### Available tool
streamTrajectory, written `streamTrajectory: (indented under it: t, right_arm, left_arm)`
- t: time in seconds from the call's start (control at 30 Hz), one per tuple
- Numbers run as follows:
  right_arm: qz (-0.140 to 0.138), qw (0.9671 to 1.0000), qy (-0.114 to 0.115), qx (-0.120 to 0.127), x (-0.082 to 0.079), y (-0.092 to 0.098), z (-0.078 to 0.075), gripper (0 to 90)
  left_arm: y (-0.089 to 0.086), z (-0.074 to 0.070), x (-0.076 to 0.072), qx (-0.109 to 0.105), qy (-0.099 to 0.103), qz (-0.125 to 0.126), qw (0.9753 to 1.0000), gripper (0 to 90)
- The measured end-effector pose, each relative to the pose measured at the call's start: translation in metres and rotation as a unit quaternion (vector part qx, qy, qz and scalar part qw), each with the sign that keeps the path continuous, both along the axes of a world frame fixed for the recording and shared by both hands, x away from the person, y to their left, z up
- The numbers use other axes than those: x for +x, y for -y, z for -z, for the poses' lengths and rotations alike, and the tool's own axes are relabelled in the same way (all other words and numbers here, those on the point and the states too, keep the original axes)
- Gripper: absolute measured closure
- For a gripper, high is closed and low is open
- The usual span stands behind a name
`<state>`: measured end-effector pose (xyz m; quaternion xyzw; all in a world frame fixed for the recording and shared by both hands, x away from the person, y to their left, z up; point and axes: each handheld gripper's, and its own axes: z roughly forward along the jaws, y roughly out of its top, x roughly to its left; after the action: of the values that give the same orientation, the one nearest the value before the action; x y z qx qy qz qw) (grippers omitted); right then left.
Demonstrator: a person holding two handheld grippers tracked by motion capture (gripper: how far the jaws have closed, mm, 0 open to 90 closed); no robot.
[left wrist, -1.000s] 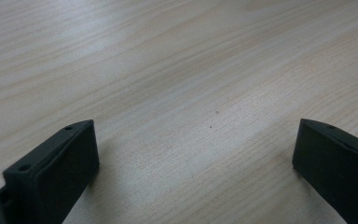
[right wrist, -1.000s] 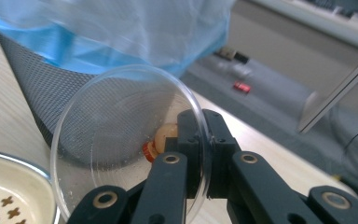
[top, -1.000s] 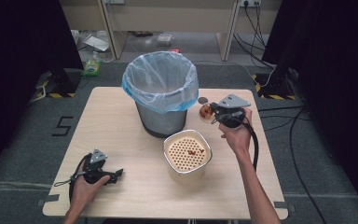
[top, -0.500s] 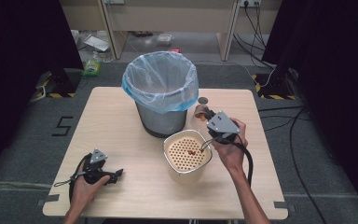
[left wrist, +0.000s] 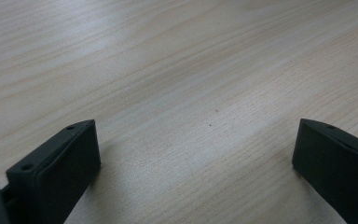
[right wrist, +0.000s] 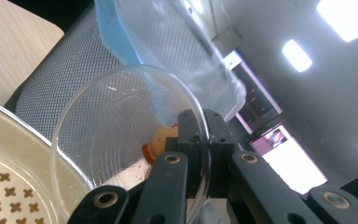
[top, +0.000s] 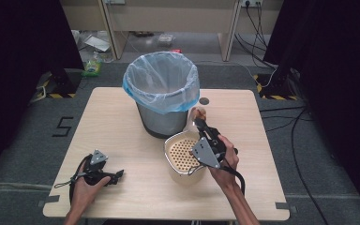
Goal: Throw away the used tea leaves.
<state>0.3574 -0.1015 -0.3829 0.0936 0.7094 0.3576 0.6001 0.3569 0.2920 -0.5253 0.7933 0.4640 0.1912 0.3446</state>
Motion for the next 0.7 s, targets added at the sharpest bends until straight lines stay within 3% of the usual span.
streamTrajectory:
  t: [0.17, 0.2, 0.27, 0.3, 0.33, 0.4, 0.5, 0.57, 0.7]
  right_arm:
    - [0.003, 0.9998, 0.021, -0.005, -0.004, 0.0, 0.001, 87.7]
    - [0.009, 0.998, 0.059, -0.022, -0.01, -0.001, 0.002, 87.8]
    - [0.009, 0.9971, 0.07, -0.029, -0.012, -0.002, 0.003, 87.8]
    - [0.016, 0.9944, 0.088, -0.055, -0.012, -0.004, 0.008, 87.9]
    - [0.019, 0.9941, 0.088, -0.061, -0.011, -0.005, 0.012, 87.9]
    - [0.02, 0.9906, 0.11, -0.079, -0.013, -0.007, 0.014, 88.0]
    - [0.024, 0.9906, 0.107, -0.081, -0.011, -0.008, 0.015, 88.0]
    - [0.016, 0.9873, 0.128, -0.092, -0.015, -0.01, 0.015, 88.2]
    - [0.025, 0.9885, 0.122, -0.086, -0.011, -0.009, 0.018, 88.1]
  left_arm:
    - [0.0, 0.0, 0.0, 0.001, 0.001, 0.0, 1.0, 0.0]
    - [0.0, 0.0, 0.0, 0.0, 0.001, 0.0, 1.0, 0.0]
    - [0.0, 0.0, 0.0, 0.0, 0.0, 0.0, 1.0, 0.0]
    - [0.0, 0.0, 0.0, 0.0, 0.0, 0.0, 1.0, 0.0]
    - [0.0, 0.0, 0.0, 0.0, 0.001, 0.0, 1.0, 0.0]
    - [0.0, 0.0, 0.0, 0.001, 0.002, -0.001, 1.0, 0.0]
    - [0.0, 0.0, 0.0, -0.001, -0.001, 0.0, 1.0, 0.0]
    - [0.0, 0.0, 0.0, 0.0, -0.001, 0.0, 1.0, 0.0]
    - [0.0, 0.0, 0.0, -0.002, -0.001, 0.0, 1.0, 0.0]
